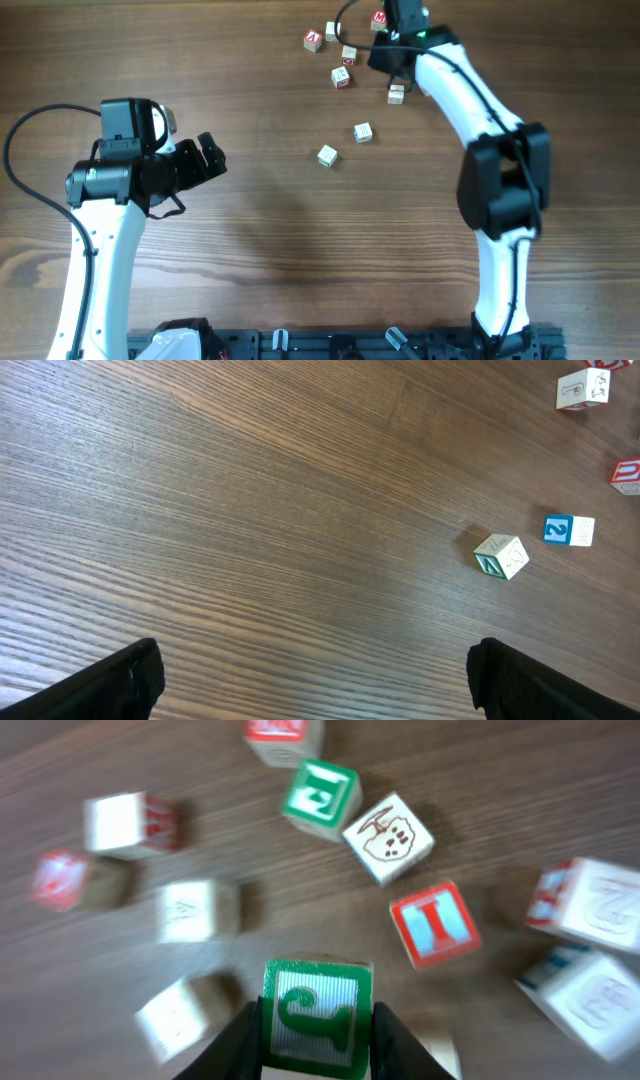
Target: Form a circle
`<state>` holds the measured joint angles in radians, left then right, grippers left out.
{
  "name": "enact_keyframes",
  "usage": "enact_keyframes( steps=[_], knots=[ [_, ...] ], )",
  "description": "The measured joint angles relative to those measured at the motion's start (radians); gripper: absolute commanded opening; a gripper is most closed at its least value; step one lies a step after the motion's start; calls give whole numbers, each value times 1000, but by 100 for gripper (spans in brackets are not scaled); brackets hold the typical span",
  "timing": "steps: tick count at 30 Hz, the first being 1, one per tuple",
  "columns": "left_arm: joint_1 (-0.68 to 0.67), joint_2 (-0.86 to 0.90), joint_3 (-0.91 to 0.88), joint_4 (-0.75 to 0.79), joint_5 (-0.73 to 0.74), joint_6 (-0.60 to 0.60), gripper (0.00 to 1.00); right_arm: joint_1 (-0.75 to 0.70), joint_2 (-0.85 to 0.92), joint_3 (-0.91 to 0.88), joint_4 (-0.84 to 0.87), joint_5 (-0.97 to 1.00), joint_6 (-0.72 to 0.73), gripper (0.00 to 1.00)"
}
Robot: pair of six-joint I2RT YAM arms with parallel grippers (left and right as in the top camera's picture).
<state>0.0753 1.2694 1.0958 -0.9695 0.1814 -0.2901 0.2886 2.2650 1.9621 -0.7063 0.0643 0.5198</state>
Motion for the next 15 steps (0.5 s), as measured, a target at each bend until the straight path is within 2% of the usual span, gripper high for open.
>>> enact_keyframes(
  steps=[5, 8, 15],
  knots=[
    [0, 0, 0, 0, 0, 0, 100, 11, -149, 3, -129, -84, -48, 29],
    [0, 0, 0, 0, 0, 0, 100, 54, -154, -5, -165, -100, -50, 29],
    [0, 0, 0, 0, 0, 0, 100, 248, -140, -32, -177, -62, 80, 29]
  ],
)
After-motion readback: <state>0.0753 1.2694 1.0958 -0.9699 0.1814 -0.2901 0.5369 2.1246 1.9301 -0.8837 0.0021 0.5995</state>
